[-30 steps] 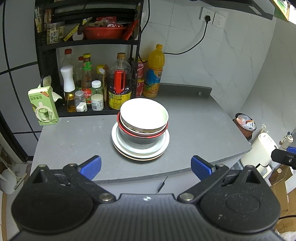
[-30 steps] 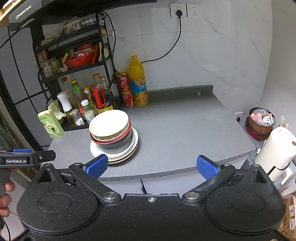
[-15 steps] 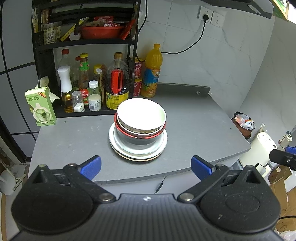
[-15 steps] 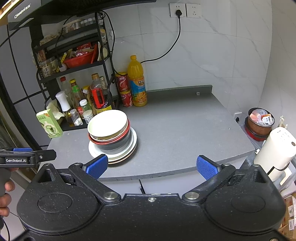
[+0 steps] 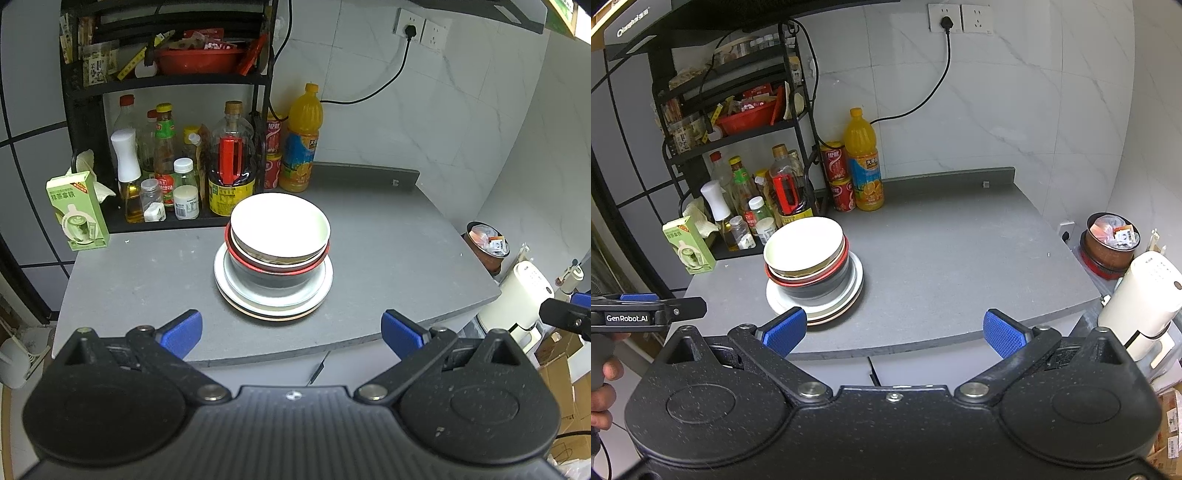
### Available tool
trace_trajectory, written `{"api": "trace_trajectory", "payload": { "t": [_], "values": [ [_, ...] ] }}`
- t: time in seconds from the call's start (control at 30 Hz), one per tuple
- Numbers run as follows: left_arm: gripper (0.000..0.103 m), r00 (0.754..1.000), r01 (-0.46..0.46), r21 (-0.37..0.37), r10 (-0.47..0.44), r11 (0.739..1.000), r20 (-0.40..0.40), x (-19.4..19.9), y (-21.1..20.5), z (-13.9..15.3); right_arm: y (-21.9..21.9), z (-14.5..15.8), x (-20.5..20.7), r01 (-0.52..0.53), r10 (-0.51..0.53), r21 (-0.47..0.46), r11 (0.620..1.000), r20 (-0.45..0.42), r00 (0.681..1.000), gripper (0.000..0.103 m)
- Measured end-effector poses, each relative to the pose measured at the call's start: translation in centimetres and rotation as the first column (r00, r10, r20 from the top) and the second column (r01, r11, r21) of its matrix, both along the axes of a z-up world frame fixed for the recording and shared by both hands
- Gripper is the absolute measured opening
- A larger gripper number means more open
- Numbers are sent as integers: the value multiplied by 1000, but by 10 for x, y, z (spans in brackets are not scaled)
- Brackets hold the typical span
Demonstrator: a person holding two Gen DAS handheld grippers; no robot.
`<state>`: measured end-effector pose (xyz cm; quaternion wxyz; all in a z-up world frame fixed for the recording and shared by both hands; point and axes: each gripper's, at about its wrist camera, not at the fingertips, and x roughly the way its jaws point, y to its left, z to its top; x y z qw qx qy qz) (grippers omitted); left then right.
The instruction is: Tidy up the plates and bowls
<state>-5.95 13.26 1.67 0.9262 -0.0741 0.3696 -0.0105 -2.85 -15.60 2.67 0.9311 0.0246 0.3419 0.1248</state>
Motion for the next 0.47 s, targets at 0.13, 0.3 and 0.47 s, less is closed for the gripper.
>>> {"api": "trace_trajectory", "payload": {
  "t": [0.13, 0.3, 0.47],
  "values": [
    [102, 1000, 10, 1, -10, 1000, -3, 3, -4, -1, -2, -5, 3, 9, -9, 1, 1000, -13, 1000, 103],
    [102, 1000, 18, 8, -18, 1000, 10, 5, -7, 1, -7, -5, 4, 18, -18, 9, 1000, -10, 1000, 103],
    [102, 1000, 22, 13, -22, 1000, 1, 8, -13, 3, -12, -4, 5, 25, -24, 14, 1000, -21, 999, 103]
  ]
}}
